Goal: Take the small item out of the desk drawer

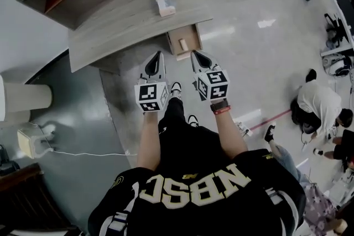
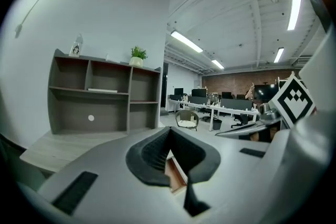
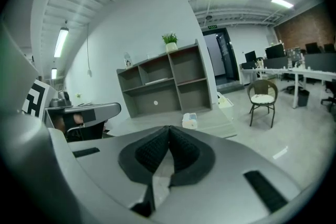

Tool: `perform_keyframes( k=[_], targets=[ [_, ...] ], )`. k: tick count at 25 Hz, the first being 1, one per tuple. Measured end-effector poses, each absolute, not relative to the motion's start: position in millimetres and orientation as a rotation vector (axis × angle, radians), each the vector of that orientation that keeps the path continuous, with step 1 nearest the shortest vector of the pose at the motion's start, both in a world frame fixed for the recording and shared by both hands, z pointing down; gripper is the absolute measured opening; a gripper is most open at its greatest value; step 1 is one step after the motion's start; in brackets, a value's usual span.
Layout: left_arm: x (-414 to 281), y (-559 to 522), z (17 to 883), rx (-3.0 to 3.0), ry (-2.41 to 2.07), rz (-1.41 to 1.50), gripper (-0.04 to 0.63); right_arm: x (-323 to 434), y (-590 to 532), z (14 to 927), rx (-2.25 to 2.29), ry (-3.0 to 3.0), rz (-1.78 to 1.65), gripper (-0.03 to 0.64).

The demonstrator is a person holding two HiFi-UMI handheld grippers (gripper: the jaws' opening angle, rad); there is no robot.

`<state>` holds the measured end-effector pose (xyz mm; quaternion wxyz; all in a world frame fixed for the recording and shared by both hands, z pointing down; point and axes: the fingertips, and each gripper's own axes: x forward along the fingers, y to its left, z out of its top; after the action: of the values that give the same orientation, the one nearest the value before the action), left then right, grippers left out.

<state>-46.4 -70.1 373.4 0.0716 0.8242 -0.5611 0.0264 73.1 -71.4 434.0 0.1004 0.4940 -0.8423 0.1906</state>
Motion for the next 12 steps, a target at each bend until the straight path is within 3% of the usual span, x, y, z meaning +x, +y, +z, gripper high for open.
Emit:
perform_keyframes(
  k=[12],
  targets=[
    [-40, -130, 459, 2.416, -1.485, 0.187, 0.012, 59, -127, 515, 1.432, -2.313, 0.675, 0.011]
  ],
)
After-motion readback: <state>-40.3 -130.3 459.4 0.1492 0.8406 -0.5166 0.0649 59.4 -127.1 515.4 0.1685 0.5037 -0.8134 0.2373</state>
